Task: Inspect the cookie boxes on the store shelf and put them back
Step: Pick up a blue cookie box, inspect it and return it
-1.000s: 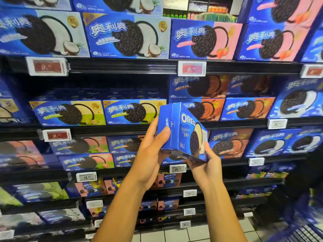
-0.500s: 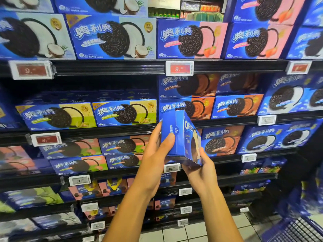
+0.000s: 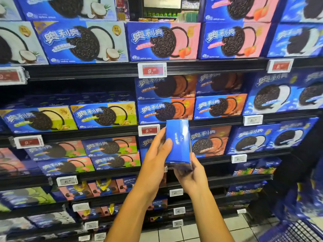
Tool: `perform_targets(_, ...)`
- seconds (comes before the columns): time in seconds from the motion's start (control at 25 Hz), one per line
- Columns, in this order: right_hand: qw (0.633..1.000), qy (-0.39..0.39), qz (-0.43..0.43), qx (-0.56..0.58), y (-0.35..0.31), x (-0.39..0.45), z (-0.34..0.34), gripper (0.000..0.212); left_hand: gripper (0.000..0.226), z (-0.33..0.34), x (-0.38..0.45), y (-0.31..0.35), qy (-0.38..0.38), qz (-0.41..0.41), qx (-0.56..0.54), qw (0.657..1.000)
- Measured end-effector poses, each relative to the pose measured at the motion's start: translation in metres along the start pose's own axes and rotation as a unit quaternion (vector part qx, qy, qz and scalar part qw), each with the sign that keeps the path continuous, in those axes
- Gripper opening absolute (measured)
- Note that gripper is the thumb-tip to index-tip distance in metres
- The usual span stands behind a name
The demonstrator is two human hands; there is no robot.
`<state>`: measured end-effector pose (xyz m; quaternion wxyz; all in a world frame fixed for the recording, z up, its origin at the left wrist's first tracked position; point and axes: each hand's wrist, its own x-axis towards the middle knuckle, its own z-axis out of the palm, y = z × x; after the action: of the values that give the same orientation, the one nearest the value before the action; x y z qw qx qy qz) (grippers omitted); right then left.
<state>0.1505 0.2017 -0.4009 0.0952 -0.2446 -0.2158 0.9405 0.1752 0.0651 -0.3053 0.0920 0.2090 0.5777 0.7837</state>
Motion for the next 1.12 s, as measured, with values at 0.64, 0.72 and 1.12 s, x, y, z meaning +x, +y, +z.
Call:
perform_targets(0.64,0.987,-0.048,-0.1,-0.118,-0.141,-0.028,-0.012,0.016,0.037,0.04,0.022,-0.018,0.122,-0.019,-0.135,0.983)
perform_targets(0.72,0.982,-0.056,-0.117,-0.135,-0.153,-0.037,-0.012,0.019,0.039,0.044,0.021,-0.027,0.144,-0.026,-0.177,0.973)
perform_targets(1.12,0.93,-0.147,-0.218,-0.257,-0.172,-0.067,-0.012,0.034,0.054,0.027,0.017,-0.059,0.166,-0.132,-0.256,0.943)
